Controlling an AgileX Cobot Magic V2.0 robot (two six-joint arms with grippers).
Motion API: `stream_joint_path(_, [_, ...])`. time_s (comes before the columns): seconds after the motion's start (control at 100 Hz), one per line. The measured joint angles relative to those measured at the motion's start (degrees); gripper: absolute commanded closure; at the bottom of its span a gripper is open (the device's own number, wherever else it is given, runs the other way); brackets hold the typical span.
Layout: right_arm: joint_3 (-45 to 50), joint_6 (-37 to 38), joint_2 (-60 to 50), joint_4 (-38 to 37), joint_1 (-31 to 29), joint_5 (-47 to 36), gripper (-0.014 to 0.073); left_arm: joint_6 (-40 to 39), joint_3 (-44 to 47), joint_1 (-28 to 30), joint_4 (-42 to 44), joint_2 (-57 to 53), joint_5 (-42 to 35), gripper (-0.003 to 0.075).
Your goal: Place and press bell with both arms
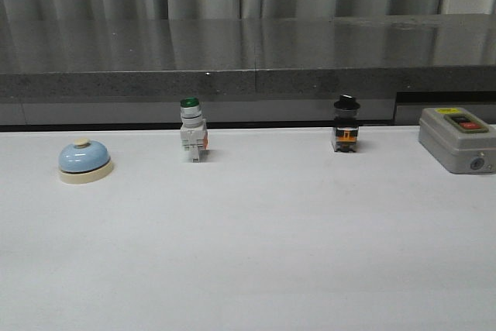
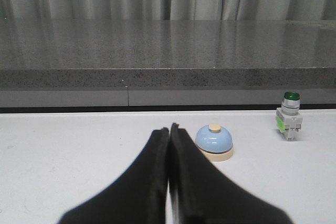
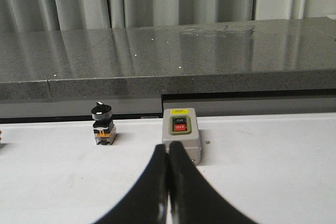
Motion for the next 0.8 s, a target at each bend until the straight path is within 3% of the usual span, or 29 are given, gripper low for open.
stream_joint_path(0.48, [0.0, 0.0, 0.0, 0.0, 0.0, 0.0, 0.0654, 0.0, 0.0, 0.0, 0.0, 0.0, -2.0, 0.0741])
stream_joint_path(0.8, [0.0, 0.0, 0.0, 0.0, 0.0, 0.0, 0.0654, -0.1, -8.1, 0.0, -0.3, 5.9, 4.5, 0.0741])
